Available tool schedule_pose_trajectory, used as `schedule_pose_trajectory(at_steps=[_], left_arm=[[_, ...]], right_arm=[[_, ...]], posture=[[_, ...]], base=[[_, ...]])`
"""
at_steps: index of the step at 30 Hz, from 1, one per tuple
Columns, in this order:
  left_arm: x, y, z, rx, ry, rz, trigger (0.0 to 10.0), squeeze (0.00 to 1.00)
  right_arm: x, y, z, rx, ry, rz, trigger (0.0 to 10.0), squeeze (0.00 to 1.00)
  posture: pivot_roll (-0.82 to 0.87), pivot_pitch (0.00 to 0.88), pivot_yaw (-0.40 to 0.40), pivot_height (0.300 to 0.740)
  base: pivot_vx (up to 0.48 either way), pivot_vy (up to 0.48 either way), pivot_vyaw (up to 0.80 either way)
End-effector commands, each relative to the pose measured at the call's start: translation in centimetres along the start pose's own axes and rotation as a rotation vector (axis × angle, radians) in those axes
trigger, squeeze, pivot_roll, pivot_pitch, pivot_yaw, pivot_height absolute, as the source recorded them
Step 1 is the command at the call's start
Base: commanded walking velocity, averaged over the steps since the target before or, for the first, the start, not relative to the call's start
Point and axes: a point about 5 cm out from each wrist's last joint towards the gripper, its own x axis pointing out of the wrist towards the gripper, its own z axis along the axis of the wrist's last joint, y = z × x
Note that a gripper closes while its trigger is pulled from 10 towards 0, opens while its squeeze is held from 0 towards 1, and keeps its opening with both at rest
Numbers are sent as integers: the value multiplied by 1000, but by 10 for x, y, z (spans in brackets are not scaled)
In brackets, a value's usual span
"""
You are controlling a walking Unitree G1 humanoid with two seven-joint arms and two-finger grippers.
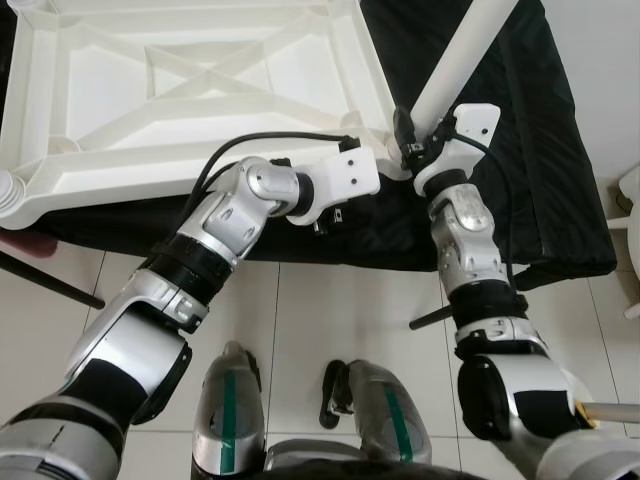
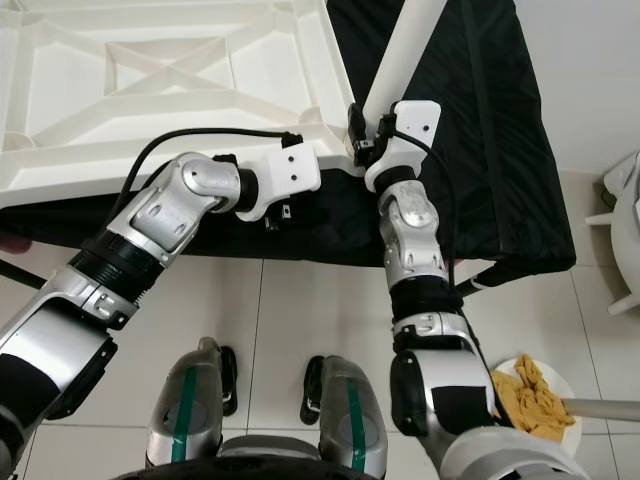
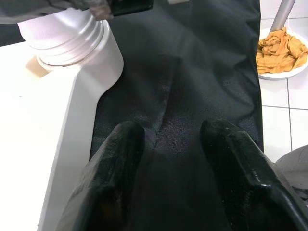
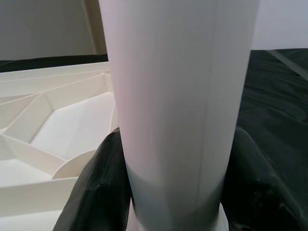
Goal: Building children table
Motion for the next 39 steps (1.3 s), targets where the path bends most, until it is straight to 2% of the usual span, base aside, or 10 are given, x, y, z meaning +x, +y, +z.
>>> schedule_pose_trajectory(at_steps=[1,5,23,24,25,34,35,36,37,39], left_arm=[[1,-4,1,5,-5,-37,10000,0],[1,-4,1,10,-4,-39,10000,0],[3,-8,1,14,-6,-52,10000,0],[3,-8,1,14,-6,-52,10000,0],[3,-9,1,15,-7,-53,10000,0],[4,-10,2,15,-11,-57,10000,0],[4,-10,2,15,-11,-58,10000,0],[4,-10,2,15,-11,-58,10000,0],[4,-9,2,14,-11,-57,10000,0],[4,-9,2,14,-11,-57,10000,0]], right_arm=[[0,-6,0,8,2,-49,10000,0],[4,-2,0,30,10,-122,10000,0],[0,2,1,-4,2,-93,10000,0],[-1,2,0,2,1,-86,10000,31],[-1,2,0,3,0,-81,10000,1000],[-3,0,1,-27,2,-42,10000,1000],[-3,0,1,-34,3,-19,10000,553],[-3,0,1,-34,3,-19,10000,553],[-2,-1,3,-41,-2,32,10000,0],[-1,-1,5,-50,-10,76,10000,0]], posture=[[38,30,-74,740],[36,21,-72,740],[38,14,-72,740],[38,14,-72,740],[36,14,-72,740],[31,20,-72,740],[30,22,-71,740],[30,22,-71,740],[31,24,-72,740],[31,24,-72,740]], base=[[0,0,0],[0,0,0],[0,0,0],[0,0,0],[0,0,0],[0,0,0],[0,0,0],[0,0,0],[0,0,0],[0,0,0]])
